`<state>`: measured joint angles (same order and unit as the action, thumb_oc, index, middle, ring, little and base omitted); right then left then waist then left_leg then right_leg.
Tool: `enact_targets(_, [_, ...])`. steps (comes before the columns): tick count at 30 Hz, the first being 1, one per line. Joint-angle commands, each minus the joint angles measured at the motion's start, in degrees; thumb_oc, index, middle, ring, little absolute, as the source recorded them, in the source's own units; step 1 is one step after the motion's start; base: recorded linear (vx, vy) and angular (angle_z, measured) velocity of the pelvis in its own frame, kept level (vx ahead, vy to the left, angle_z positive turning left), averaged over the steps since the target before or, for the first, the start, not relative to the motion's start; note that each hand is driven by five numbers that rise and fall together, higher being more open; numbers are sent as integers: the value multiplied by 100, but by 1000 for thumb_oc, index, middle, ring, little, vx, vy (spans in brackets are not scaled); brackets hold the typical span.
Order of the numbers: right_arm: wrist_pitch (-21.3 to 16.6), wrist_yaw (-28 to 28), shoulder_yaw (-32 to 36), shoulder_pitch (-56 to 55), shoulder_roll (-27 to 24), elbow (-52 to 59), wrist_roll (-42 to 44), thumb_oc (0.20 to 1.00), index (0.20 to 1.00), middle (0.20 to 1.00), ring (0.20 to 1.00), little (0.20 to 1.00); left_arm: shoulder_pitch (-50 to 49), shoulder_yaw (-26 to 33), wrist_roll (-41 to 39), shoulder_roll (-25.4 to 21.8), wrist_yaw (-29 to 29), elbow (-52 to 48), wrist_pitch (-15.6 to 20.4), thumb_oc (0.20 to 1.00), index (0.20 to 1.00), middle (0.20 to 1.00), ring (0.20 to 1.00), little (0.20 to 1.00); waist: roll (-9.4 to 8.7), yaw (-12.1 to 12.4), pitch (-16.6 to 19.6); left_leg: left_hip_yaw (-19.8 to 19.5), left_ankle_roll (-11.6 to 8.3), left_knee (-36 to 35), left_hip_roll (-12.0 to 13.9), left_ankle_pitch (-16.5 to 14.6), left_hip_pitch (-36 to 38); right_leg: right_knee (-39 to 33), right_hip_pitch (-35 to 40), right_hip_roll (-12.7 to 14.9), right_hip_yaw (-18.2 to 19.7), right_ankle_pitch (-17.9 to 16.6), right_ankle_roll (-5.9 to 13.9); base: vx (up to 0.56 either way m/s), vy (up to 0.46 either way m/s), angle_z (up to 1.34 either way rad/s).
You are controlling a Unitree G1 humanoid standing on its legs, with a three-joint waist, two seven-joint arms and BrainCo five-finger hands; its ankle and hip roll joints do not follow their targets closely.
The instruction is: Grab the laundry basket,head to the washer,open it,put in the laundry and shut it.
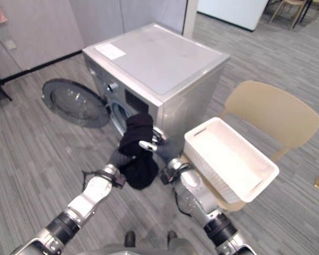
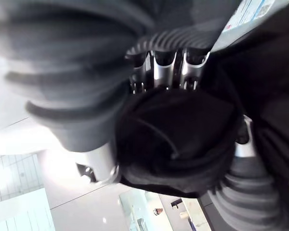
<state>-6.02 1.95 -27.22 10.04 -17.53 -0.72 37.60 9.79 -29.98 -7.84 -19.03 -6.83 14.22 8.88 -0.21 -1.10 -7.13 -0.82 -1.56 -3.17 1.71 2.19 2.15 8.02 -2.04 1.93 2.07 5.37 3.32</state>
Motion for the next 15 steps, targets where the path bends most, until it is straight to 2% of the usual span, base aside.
enact_targets(1, [-228,81,482,32,-63,493,-683,1000,1000,1000,1000,1000,181,649,-150,-50,27,-82,347,200,200,200,200,200,-224,36,203,75,17,141,-265,-477,-85,-881,486,-107,-562,66,43,55,-81,21])
enact_targets(5, [-231,128,1087,-614,-650,377,-1907,1000,1000,1000,1000,1000,-780,1378,-338,-244,309,-164,339,200,200,200,200,200,-215,108,161,2,-2,156,-250,-463,-69,-966,549,-101,-721,77,42,28,-57,19])
enact_targets(10, [-223,164,1413,-1095,-1004,-51,-2673,1000,1000,1000,1000,1000,-1384,1891,-430,-301,493,62,285,200,200,200,200,200,-221,197,3,-123,-40,381,-281,-478,-266,-896,500,-64,-942,156,40,-16,-37,15])
enact_targets(11, [-212,180,1492,-1225,-1046,-236,-2827,1000,1000,1000,1000,1000,-1502,2024,-429,-301,508,205,268,200,200,200,200,200,-230,238,-60,-163,-68,498,-304,-481,-375,-866,482,-38,-1053,181,38,-63,-41,42])
enact_targets(12, [-190,146,1606,-1393,-1078,-658,-3054,1000,1000,1000,1000,1000,-1621,2216,-501,-273,519,486,225,200,200,200,200,200,-239,305,-198,-185,-155,759,-336,-479,-631,-799,439,49,-1372,253,13,-83,-48,54])
enact_targets(13, [-177,111,1674,-1475,-1031,-876,-3117,1000,1000,1000,1000,1000,-1637,2285,-511,-241,516,600,194,200,200,200,200,200,-242,332,-271,-45,-195,852,-309,-467,-739,-790,454,103,-1559,297,-8,-90,-32,78])
enact_targets(14, [-171,36,1665,-1493,-1004,-1184,-3247,1000,1000,1000,1000,1000,-1636,2379,-514,-209,492,758,167,200,200,200,200,200,-248,338,-324,255,-208,908,-210,-411,-874,-801,463,164,-1765,321,-19,-46,-5,113])
enact_targets(15, [-175,34,1663,-1485,-1002,-1191,-3248,1000,1000,1000,1000,1000,-1632,2381,-514,-209,492,759,167,200,200,200,200,200,-249,326,-310,246,-205,908,-213,-396,-901,-805,442,166,-1776,309,-18,-16,15,149])
